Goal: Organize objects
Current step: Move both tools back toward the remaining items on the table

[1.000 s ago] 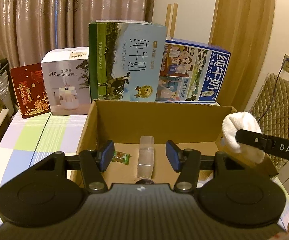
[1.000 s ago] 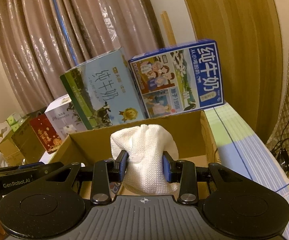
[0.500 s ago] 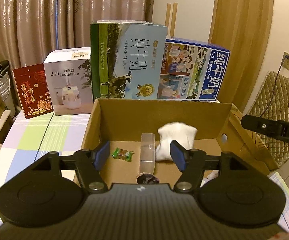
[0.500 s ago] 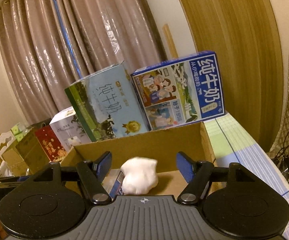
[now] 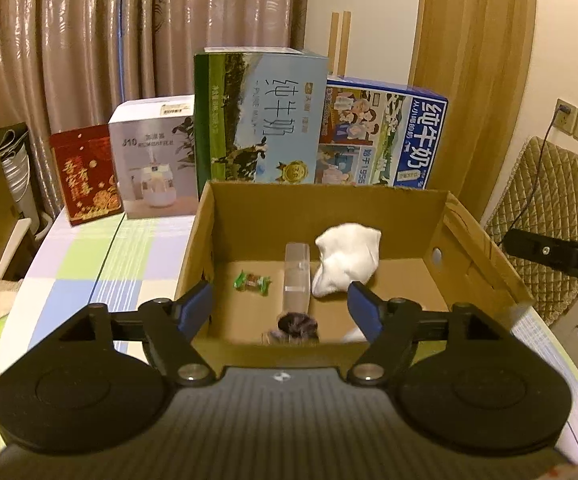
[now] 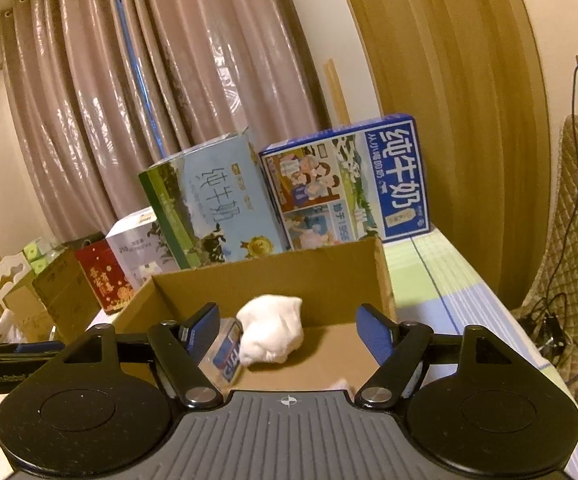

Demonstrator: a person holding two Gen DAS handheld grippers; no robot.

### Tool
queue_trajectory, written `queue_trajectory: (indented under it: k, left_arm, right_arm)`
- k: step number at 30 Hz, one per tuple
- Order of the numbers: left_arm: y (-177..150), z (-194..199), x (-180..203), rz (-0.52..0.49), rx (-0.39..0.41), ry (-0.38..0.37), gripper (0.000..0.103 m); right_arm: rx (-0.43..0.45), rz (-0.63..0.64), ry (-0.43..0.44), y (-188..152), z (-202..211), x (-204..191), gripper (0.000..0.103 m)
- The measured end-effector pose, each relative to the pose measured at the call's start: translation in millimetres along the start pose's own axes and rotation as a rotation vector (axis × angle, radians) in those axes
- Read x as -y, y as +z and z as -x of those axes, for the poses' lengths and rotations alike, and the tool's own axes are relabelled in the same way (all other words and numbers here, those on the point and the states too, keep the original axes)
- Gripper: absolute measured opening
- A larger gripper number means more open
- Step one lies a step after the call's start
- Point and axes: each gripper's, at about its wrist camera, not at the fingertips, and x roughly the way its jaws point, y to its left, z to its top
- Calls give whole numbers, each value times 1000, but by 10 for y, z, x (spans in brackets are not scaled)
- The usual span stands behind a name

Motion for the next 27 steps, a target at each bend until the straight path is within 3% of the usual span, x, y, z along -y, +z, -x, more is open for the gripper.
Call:
queue_trajectory:
  k: [5,11,18,27]
  left_arm:
    - [-202,252,-12,6,-14,3,77]
    - [-479,593,-30,30,-16,24,83]
    - [-865,908,80,13,-34,34,92]
    - [-1412,1031,195,-5,-117,29,93]
  right_arm:
    - [-12,-5,-14,-141,306,16,88]
    - [-37,-13,-12,-317,646,-14,96]
    - [-128,45,-3,-710,944,-128,101]
    - [-255,52,-45,-1254,1174,-21,101]
